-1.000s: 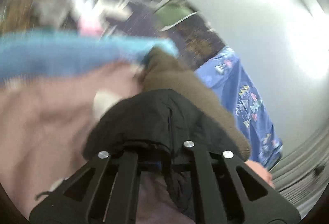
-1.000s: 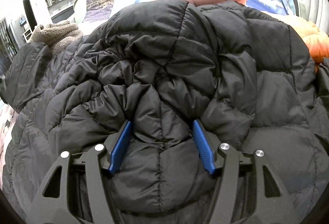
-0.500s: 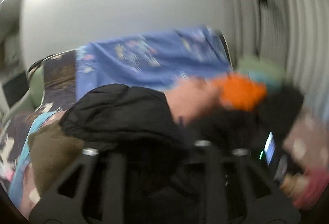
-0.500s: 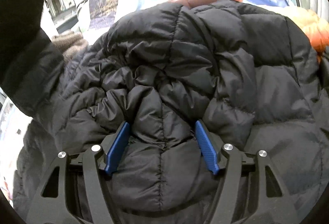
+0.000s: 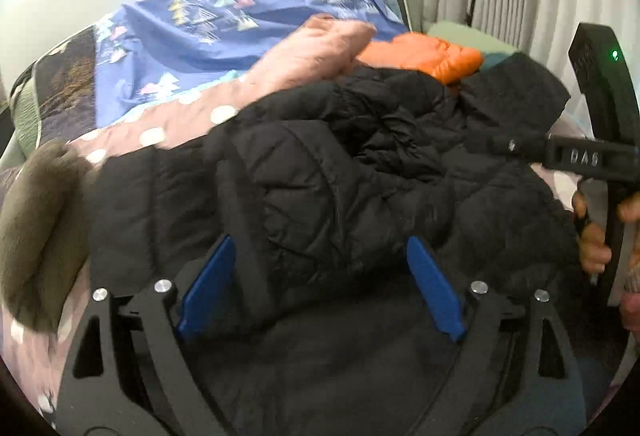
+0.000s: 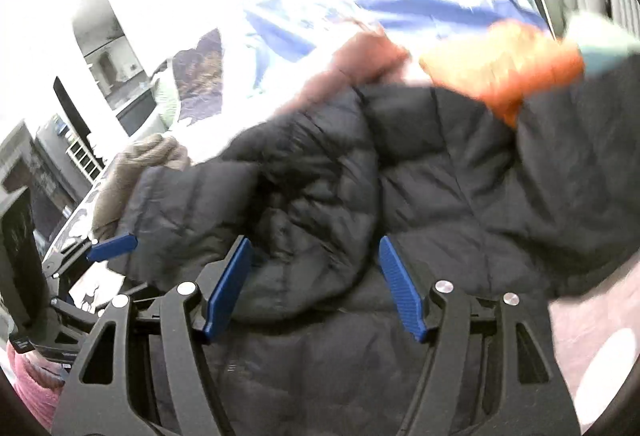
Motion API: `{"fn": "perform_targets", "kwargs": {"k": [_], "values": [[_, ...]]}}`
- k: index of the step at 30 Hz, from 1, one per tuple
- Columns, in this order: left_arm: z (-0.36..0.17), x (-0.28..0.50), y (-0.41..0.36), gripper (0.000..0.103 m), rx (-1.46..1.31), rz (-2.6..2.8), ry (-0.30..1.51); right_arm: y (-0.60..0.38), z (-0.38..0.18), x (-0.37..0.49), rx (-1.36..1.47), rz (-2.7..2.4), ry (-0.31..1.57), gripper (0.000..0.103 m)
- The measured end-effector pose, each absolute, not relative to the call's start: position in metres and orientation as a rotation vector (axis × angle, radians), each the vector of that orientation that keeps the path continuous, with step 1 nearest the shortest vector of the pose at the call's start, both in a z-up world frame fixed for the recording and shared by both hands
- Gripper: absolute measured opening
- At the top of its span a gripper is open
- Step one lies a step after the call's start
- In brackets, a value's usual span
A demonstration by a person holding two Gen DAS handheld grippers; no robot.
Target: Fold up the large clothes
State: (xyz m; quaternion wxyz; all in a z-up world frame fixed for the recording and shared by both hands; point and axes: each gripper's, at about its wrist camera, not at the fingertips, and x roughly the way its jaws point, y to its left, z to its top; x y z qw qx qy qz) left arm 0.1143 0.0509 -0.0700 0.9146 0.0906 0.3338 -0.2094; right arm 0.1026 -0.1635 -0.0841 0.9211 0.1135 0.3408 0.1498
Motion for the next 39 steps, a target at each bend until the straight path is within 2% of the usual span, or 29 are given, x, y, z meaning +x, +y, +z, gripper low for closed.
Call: {"fn": "perform_targets", "kwargs": {"k": [6,11,17,19,20,21,24,25,26,27,28,31,36,39], "values": [[-0.078,0.092,0.104,0.092,0.177,-0.210,0.674,-0.077,-0.075,0.071,-0.088,0.446,0.638,0.074],[-0.094,0.103,0.154,0.088,0.128,0.017,0.720,-0.008,-0.104,0.071,-0.338,0.466,0.637,0.074],[-0.104,0.109,0.168,0.088,0.122,0.078,0.752,0.040,-0.144,0.097,-0.567,0.358,0.648,0.073],[-0.103,0.110,0.168,0.088,0.113,0.065,0.747,0.028,-0.139,0.103,-0.537,0.292,0.607,0.040],[-0.103,0.108,0.169,0.088,0.112,0.058,0.743,0.013,-0.131,0.107,-0.460,0.275,0.612,0.019],[-0.104,0.107,0.168,0.088,0.115,0.053,0.739,-0.005,-0.121,0.111,-0.358,0.263,0.619,0.012],[-0.109,0.107,0.171,0.088,0.118,0.056,0.745,-0.086,-0.095,0.117,0.035,0.205,0.622,0.011],[-0.109,0.106,0.173,0.088,0.107,0.052,0.747,-0.121,-0.094,0.118,0.180,0.184,0.638,0.011],[-0.111,0.106,0.174,0.089,0.098,0.047,0.748,-0.150,-0.099,0.121,0.297,0.165,0.682,0.020],[-0.112,0.106,0.176,0.089,0.089,0.041,0.750,-0.173,-0.107,0.124,0.385,0.151,0.735,0.031],[-0.113,0.105,0.176,0.089,0.088,0.038,0.751,-0.189,-0.113,0.124,0.445,0.141,0.762,0.048],[-0.115,0.101,0.176,0.089,0.093,0.023,0.755,-0.225,-0.125,0.118,0.527,0.099,0.787,0.050],[-0.109,0.091,0.175,0.089,0.092,-0.006,0.740,-0.216,-0.128,0.135,0.494,0.201,0.809,0.076],[-0.106,0.089,0.175,0.089,0.100,0.003,0.737,-0.195,-0.132,0.150,0.409,0.201,0.851,0.079]]}}
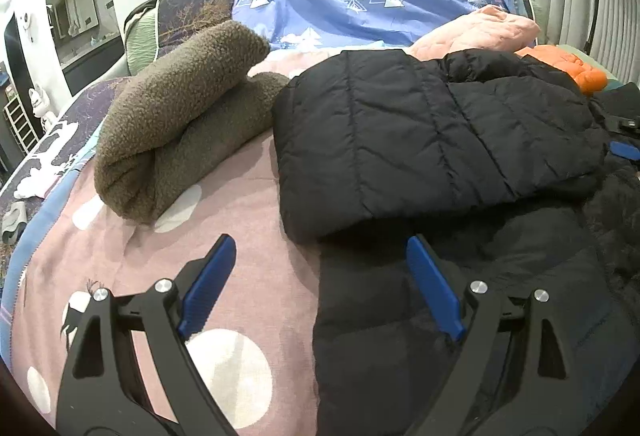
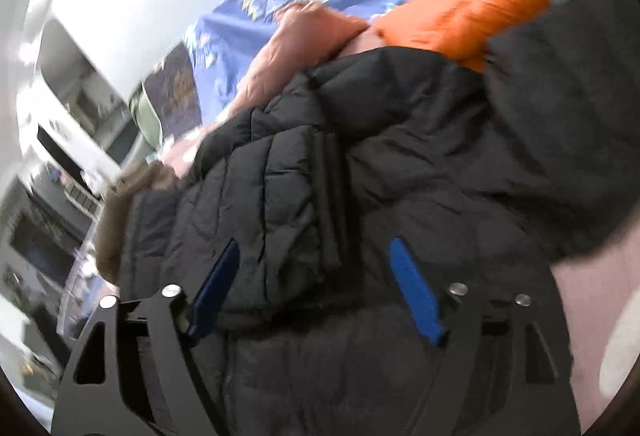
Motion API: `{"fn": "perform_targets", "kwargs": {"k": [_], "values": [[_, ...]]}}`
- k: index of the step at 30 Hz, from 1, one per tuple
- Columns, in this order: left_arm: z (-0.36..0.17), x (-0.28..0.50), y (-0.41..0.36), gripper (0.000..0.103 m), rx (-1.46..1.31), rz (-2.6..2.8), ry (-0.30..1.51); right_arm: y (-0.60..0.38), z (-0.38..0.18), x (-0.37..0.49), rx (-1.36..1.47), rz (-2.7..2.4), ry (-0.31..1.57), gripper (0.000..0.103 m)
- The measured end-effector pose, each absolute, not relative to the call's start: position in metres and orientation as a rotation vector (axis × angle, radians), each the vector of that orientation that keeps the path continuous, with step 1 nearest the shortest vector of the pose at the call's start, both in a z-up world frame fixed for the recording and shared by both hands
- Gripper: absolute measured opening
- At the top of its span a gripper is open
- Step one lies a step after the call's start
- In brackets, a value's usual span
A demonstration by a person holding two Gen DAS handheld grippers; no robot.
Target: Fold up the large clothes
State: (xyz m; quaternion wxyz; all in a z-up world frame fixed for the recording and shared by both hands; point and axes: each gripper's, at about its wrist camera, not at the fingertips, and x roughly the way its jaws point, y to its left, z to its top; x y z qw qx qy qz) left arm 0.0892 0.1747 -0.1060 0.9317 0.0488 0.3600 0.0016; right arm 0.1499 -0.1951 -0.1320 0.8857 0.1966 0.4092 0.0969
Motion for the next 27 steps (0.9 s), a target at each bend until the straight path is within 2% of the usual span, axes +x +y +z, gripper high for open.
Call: {"fn": "perform_targets", "kwargs": {"k": [1,2,3,8,11,13,14,15,16,17,19,20,23,27], "values": [[-0.105,0.088,0.175,0.089,0.098,0.004,0.736,-0.185,-0.134,0.159,0.373,0.195,0.863,0.075],[-0.104,0.086,0.176,0.089,0.097,0.009,0.733,-0.179,-0.133,0.161,0.335,0.175,0.859,0.030],[-0.103,0.085,0.178,0.089,0.099,0.014,0.732,-0.174,-0.130,0.162,0.292,0.144,0.857,0.004],[-0.097,0.078,0.193,0.089,0.098,0.056,0.720,-0.188,-0.087,0.133,0.274,0.044,0.631,0.003],[-0.098,0.080,0.205,0.089,0.057,0.072,0.727,-0.207,-0.094,0.132,0.262,0.004,0.665,0.005],[-0.098,0.083,0.207,0.089,0.029,0.071,0.729,-0.216,-0.116,0.142,0.254,0.002,0.776,0.014],[-0.098,0.084,0.206,0.089,0.023,0.063,0.730,-0.219,-0.125,0.144,0.251,-0.003,0.821,0.028],[-0.097,0.086,0.203,0.088,0.027,0.057,0.730,-0.222,-0.130,0.143,0.254,-0.018,0.838,0.035],[-0.096,0.086,0.201,0.085,0.033,0.056,0.727,-0.227,-0.129,0.136,0.268,-0.034,0.814,0.035],[-0.094,0.087,0.196,0.075,0.046,0.047,0.721,-0.228,-0.126,0.131,0.283,-0.040,0.783,0.035],[-0.089,0.091,0.188,0.065,0.063,0.014,0.716,-0.226,-0.111,0.119,0.305,-0.045,0.705,0.035],[-0.084,0.094,0.184,0.062,0.067,-0.007,0.710,-0.219,-0.101,0.115,0.295,-0.019,0.671,0.035],[-0.071,0.107,0.166,0.060,0.083,-0.061,0.687,-0.185,-0.086,0.114,0.224,0.105,0.638,0.034],[-0.066,0.131,0.135,0.060,0.077,-0.165,0.695,-0.147,-0.098,0.129,0.164,0.189,0.669,0.033]]}}
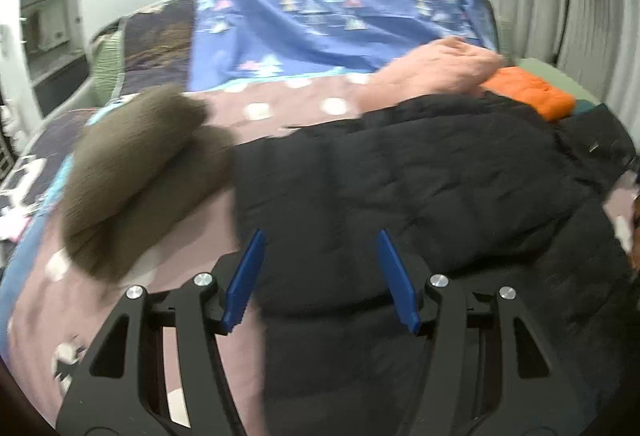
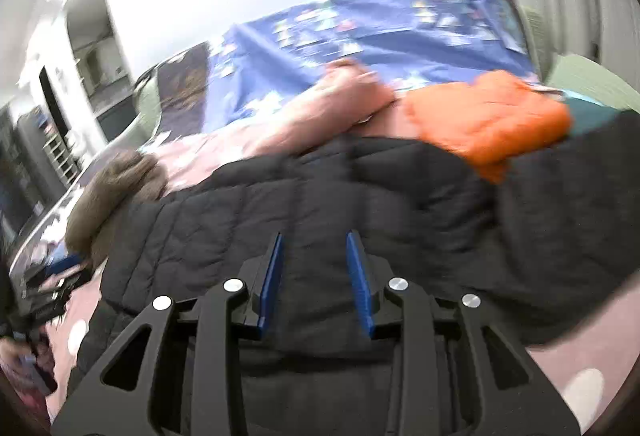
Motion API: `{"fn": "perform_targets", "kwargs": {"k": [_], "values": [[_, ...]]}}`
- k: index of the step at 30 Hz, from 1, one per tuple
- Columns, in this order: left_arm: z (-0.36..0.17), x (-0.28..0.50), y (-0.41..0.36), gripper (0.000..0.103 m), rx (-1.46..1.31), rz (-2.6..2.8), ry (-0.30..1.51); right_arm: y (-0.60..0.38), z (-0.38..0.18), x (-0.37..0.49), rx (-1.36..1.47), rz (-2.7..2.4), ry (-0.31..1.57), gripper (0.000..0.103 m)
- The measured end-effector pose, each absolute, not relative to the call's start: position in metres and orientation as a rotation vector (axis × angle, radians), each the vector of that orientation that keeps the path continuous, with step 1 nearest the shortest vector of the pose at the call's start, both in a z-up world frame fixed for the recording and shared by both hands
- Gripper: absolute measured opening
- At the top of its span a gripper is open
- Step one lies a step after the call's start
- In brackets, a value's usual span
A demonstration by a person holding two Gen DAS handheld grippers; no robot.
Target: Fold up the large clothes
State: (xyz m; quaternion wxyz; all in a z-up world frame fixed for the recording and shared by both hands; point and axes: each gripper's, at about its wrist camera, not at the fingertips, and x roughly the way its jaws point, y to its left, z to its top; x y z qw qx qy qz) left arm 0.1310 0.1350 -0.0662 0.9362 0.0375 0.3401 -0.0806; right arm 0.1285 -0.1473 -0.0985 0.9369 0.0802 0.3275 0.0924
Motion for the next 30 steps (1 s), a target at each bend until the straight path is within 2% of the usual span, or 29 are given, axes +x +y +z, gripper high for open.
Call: {"fn": "perform_targets", "kwargs": {"k": [1,4,7,9,13,16,19,20,25,30], "values": [[-0.068,0.137,0.129,0.061,0.070,-0.181,0.706,-0.146,-0.111,0.137,0.160,0.169,0.703,0.033],[-0.090,0.161,0.113,0.080,0.072,-0.199,0.775,-0.153,-0.160,0.155,0.096,0.008,0.831,0.031],[-0.127,0.174,0.111,0.081,0.109,-0.124,0.861,-0.176,-0.178,0.154,0.205,0.007,0.857,0.026],[-0.128,0.168,0.117,0.081,0.075,-0.142,0.849,-0.177,-0.175,0.154,0.188,-0.023,0.854,0.019],[-0.114,0.161,0.138,0.081,0.051,-0.107,0.808,-0.172,-0.180,0.147,0.186,-0.009,0.845,0.020],[-0.102,0.158,0.166,0.076,0.010,-0.025,0.771,-0.176,-0.181,0.144,0.206,0.005,0.836,0.021],[-0.090,0.161,0.197,0.050,-0.153,-0.036,0.759,-0.177,-0.181,0.141,0.208,0.004,0.832,0.021],[-0.086,0.162,0.202,0.047,-0.193,-0.055,0.750,-0.178,-0.181,0.143,0.207,0.001,0.830,0.021],[-0.084,0.176,0.187,0.045,-0.225,-0.165,0.732,-0.193,-0.179,0.140,0.232,-0.009,0.816,0.021],[-0.143,0.217,0.172,0.051,-0.111,-0.018,0.885,-0.199,-0.178,0.137,0.258,0.016,0.812,0.022]]}}
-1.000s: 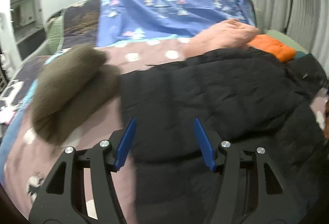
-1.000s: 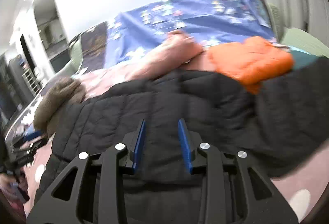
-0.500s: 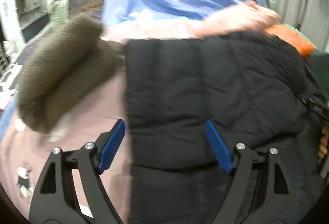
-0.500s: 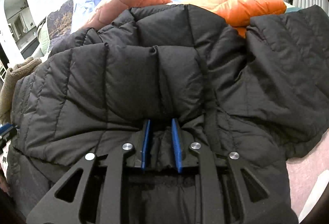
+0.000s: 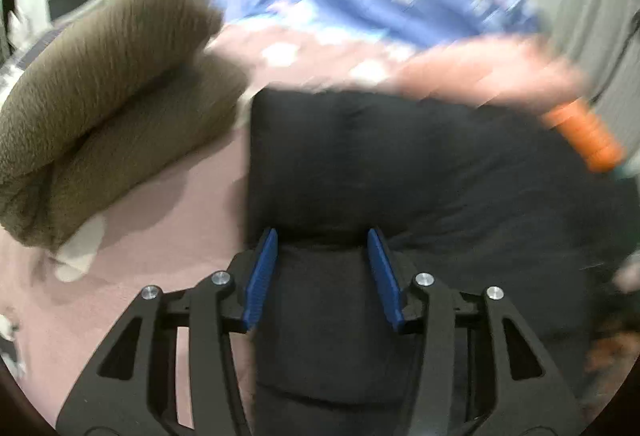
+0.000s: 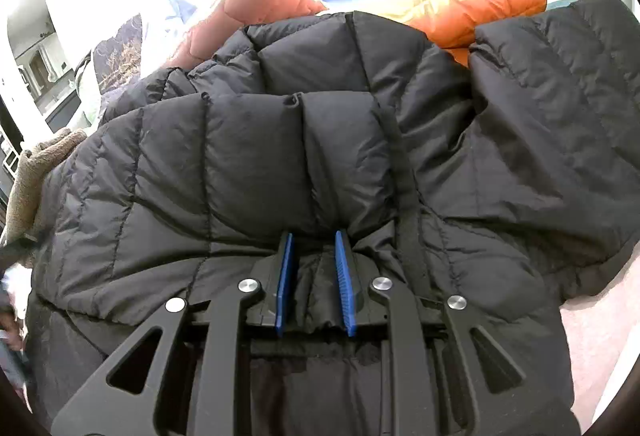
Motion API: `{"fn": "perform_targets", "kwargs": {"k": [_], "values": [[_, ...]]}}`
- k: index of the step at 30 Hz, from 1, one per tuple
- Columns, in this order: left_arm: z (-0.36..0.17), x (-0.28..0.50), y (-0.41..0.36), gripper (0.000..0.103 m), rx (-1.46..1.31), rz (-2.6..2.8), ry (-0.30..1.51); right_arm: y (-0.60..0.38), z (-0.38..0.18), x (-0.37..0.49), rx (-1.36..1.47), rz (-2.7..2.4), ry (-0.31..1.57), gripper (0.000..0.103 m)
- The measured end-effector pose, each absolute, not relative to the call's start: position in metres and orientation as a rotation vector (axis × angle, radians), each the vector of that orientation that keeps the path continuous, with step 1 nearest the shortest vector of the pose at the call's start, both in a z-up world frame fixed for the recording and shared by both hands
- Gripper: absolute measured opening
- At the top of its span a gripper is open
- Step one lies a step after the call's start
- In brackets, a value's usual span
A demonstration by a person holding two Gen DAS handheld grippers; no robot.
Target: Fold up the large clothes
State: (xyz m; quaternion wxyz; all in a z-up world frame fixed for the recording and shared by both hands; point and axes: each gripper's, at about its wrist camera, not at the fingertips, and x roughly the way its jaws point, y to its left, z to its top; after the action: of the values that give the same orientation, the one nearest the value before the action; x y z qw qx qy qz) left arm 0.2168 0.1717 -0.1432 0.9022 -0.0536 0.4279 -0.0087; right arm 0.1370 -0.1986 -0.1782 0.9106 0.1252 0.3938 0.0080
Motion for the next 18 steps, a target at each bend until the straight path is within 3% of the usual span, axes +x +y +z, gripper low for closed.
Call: {"fn": "perform_targets", "kwargs": {"k": [5,9,13,18], "values": [[-0.132,0.210,0.181,0.052,-0.105,0.023,0.859,-0.209,-0.179,0.134,0.320,0.098,0.791,0.039],[-0.099,0.199,0.181,0.050,-0.148,-0.030,0.764,-0.208,-0.177,0.134,0.301,0.098,0.793,0.043],[-0.077,0.218,0.165,0.057,-0.181,-0.109,0.716,-0.203,-0.177,0.134,0.277,0.099,0.793,0.046],[-0.119,0.269,0.165,0.068,-0.121,0.017,0.838,-0.202,-0.177,0.134,0.286,0.106,0.792,0.046]]}}
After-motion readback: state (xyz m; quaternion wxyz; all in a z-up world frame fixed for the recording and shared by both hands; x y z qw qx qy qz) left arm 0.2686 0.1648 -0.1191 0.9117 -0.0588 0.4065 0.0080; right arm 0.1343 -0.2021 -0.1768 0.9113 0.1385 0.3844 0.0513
